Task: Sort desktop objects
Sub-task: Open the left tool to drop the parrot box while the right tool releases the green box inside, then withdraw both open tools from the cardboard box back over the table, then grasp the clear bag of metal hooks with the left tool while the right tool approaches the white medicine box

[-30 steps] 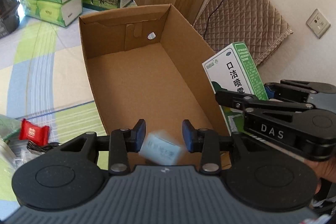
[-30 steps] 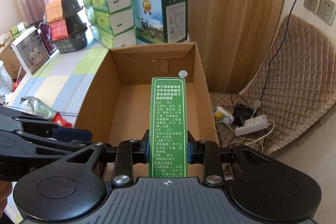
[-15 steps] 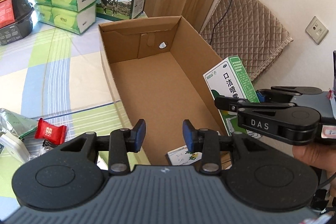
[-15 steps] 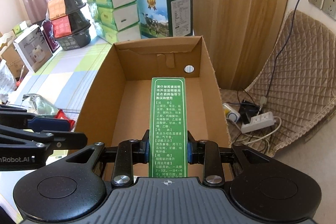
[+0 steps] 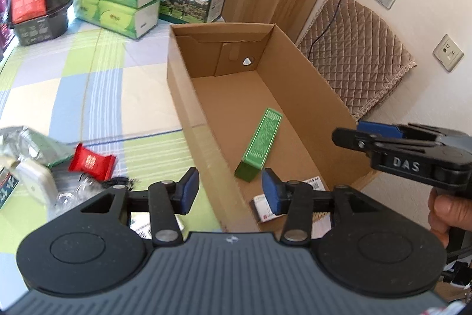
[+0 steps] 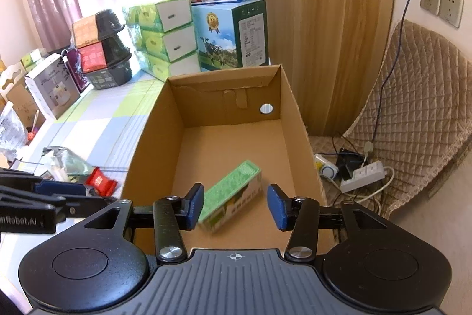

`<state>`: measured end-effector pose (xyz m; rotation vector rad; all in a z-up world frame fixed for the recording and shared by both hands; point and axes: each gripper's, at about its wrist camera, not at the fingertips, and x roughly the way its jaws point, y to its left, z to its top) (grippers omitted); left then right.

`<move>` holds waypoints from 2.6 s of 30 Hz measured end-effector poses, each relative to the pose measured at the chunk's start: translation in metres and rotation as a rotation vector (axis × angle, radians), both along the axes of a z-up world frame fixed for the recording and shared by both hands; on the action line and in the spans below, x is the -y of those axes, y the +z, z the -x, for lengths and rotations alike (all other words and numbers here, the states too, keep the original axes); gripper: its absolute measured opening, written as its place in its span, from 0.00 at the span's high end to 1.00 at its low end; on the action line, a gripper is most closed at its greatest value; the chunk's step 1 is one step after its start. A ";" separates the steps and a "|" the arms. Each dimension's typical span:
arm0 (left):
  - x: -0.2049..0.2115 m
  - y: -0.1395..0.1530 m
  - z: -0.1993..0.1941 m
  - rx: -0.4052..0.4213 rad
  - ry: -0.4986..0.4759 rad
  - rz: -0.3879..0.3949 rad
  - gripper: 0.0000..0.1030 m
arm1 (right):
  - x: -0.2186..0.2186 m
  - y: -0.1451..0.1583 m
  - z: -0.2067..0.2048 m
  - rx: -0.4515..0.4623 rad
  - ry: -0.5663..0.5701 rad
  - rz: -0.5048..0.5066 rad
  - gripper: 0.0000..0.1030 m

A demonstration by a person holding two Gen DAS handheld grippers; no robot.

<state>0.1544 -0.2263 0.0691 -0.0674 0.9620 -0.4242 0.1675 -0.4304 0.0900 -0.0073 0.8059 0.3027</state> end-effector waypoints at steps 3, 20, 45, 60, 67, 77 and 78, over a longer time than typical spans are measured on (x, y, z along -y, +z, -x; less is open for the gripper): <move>-0.011 0.003 0.010 0.006 0.013 -0.006 0.58 | -0.002 0.001 0.016 -0.003 -0.002 -0.012 0.49; -0.065 0.019 0.066 0.064 0.058 -0.020 0.38 | -0.038 0.006 0.094 -0.021 0.022 -0.008 0.13; -0.210 -0.018 0.123 0.075 0.196 -0.195 0.03 | -0.142 -0.032 0.150 -0.047 0.310 -0.005 0.02; -0.189 -0.050 0.084 0.188 -0.297 -0.337 0.08 | -0.207 -0.070 0.123 0.051 0.810 0.383 0.03; -0.180 -0.072 0.050 0.250 -0.540 -0.427 0.11 | -0.241 -0.101 0.086 0.060 1.032 0.543 0.03; -0.164 -0.101 0.010 0.281 -0.770 -0.479 0.19 | -0.278 -0.142 0.040 0.022 1.299 0.737 0.04; -0.162 -0.106 0.006 0.272 -0.782 -0.480 0.19 | -0.281 -0.148 0.037 0.009 1.317 0.756 0.04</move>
